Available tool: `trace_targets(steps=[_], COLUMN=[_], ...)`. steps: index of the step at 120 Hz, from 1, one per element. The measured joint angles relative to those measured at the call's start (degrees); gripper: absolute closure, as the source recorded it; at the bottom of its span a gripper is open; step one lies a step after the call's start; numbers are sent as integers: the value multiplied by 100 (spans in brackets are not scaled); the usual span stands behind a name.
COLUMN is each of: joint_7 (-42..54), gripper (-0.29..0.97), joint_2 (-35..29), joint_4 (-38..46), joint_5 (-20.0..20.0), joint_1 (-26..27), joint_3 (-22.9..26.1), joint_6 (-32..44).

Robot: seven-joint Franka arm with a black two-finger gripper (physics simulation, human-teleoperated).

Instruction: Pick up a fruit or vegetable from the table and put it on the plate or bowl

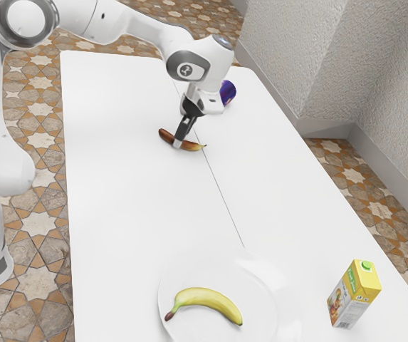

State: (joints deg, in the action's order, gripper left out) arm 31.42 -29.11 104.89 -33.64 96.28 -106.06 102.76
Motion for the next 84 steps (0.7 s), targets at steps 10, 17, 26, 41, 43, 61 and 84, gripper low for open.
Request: trace_targets(steps=[10, 17, 26, 41, 43, 61, 84], joint_7=[-5, -9, -14, -29, -32, -57, -77], gripper=[4, 4, 5, 6, 6, 8, 4], joint_2=[-7, -14, -17, -18, -18, -18, -35], joint_4=[15, 35, 47, 50, 50, 49, 43], joint_5=[-2, -9, -14, -22, -23, -13, -6], joint_1=[26, 46, 54, 71, 74, 82, 115], joint_3=[-26, -92, -144, -160, -161, -161, -162], joint_6=[-1, 3, 12, 23, 24, 31, 30])
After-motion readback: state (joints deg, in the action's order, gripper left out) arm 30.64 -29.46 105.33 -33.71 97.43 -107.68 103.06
